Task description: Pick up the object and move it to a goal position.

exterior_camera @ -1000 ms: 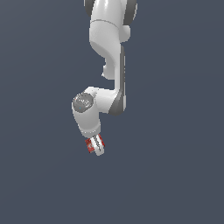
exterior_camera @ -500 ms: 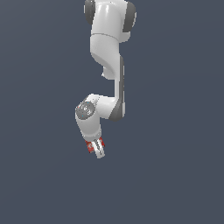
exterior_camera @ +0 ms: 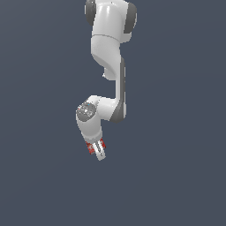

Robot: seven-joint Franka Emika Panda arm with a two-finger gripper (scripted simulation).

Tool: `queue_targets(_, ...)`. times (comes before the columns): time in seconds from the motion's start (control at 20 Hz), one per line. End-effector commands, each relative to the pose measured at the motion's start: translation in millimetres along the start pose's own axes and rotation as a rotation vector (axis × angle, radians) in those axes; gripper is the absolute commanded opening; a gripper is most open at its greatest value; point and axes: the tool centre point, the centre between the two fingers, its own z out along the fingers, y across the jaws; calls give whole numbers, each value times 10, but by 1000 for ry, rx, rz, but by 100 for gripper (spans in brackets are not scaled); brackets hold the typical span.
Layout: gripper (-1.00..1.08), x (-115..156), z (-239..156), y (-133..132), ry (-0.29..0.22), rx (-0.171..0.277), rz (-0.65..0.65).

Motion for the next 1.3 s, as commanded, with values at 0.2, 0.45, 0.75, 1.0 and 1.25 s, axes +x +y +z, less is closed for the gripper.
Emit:
queue_targets(0.2,-100,-1,-10,-9,0,0,0)
queue_targets(0.45,-100,-7,-120,-96,1,0,0)
queue_targets(0.75,-100,-14,-394,-312,1,0,0)
queue_targets(1.0,-100,-18,-672,-540,1,0,0)
queue_targets(1.25,-100,-16,-852,-695,1,0,0)
